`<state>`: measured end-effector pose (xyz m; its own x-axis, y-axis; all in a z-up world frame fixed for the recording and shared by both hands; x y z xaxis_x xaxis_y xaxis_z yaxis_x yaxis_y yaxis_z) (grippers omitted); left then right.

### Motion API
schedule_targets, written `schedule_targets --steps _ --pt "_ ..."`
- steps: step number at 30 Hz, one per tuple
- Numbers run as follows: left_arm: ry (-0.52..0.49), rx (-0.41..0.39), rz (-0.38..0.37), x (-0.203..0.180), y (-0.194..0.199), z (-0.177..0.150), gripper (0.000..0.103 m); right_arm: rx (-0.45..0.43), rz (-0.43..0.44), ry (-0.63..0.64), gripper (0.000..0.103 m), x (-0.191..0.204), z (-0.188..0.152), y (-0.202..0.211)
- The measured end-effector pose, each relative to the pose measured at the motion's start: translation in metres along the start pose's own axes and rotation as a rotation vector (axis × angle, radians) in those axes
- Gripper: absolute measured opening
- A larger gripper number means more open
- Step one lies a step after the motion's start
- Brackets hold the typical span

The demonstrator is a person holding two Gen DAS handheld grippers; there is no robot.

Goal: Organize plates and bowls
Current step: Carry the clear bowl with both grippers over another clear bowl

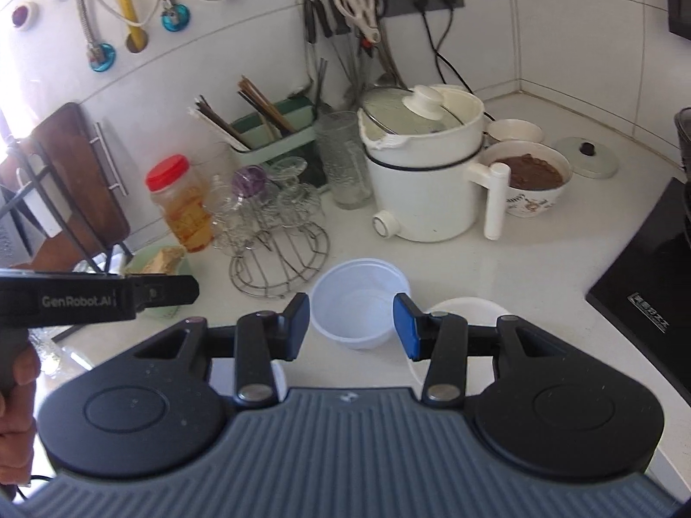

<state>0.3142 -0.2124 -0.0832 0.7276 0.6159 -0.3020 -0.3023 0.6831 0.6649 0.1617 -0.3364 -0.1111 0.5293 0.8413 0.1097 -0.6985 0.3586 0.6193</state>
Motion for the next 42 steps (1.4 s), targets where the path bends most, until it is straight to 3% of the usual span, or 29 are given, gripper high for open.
schedule_targets --steps 7,20,24,33,42 --pt "-0.016 0.059 0.004 0.006 -0.036 -0.003 0.038 0.039 0.007 -0.009 0.046 -0.011 -0.008 -0.019" --pt "0.038 0.093 -0.02 0.013 -0.104 0.019 0.039 0.085 -0.021 0.007 0.046 -0.05 0.008 -0.068" --pt "0.049 0.104 -0.004 0.014 -0.122 0.025 0.054 0.104 -0.012 0.009 0.046 -0.059 0.016 -0.085" --pt "0.115 0.176 0.028 0.034 -0.152 0.033 0.056 0.161 0.016 0.021 0.046 -0.062 0.024 -0.121" --pt "0.196 0.246 -0.016 0.06 -0.188 0.036 0.056 0.223 0.021 0.05 0.045 -0.059 0.027 -0.154"
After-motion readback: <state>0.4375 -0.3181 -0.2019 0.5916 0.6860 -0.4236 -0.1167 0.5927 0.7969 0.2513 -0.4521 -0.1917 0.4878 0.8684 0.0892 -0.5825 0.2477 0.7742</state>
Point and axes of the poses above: each gripper's, at about its wrist camera, not at the fingertips, and y roughly against the way its jaws point, x to its left, z to its top, the point moved 4 cm from there along -y, roughly the way its jaws point, and after that the axes turned 11 degrees about -z, right-handed, at the moved point
